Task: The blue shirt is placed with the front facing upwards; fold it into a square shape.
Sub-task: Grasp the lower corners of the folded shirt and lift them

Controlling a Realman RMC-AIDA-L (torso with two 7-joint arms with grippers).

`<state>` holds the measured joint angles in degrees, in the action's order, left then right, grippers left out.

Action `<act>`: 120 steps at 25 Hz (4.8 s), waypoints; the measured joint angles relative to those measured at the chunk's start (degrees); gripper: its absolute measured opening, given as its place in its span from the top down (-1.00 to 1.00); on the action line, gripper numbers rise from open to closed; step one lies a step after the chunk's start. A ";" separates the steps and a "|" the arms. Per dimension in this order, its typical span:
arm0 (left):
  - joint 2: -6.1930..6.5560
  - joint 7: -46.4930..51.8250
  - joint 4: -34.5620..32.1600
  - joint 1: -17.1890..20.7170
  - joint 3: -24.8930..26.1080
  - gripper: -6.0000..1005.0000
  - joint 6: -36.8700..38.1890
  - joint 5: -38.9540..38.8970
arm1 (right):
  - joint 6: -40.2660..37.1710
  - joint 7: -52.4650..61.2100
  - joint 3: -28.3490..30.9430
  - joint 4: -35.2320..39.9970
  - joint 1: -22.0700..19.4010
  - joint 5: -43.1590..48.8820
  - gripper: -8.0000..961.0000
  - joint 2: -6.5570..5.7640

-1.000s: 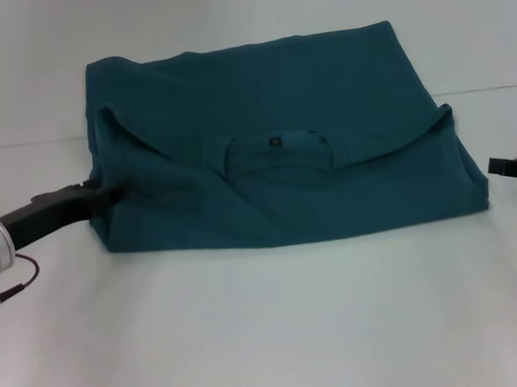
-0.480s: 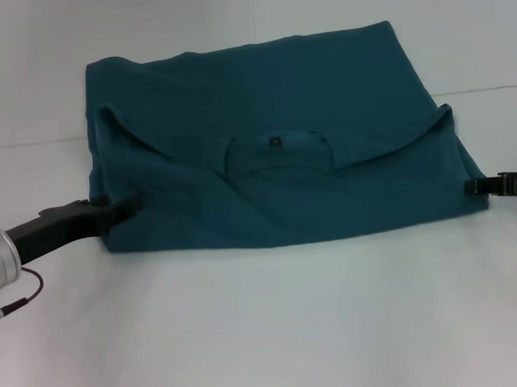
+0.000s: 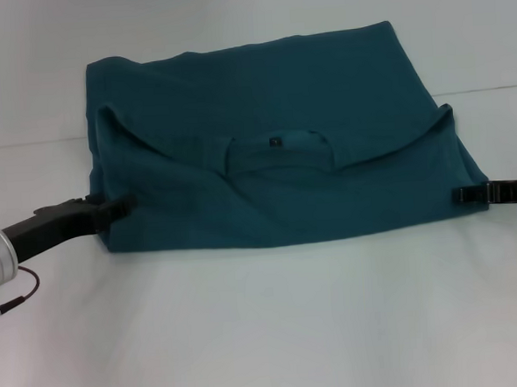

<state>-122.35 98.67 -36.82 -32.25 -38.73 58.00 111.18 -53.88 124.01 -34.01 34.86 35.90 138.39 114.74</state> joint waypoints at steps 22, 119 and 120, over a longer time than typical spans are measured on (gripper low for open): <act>-0.18 -0.05 0.09 -0.12 -0.15 -0.32 -1.15 -0.44 | -0.02 0.85 -0.09 -0.07 0.98 0.68 0.49 -0.05; -1.41 -1.13 5.10 -2.36 -6.45 0.47 -13.81 2.95 | -1.23 0.09 0.43 1.44 0.22 0.22 0.92 -0.21; -1.41 -1.16 5.11 -2.36 -6.45 0.51 -13.92 2.96 | -1.22 0.09 0.43 1.44 0.22 0.21 0.92 -0.20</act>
<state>-123.75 97.51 -31.70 -34.61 -45.18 44.09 114.14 -55.10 124.10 -33.58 36.30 36.12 138.60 114.54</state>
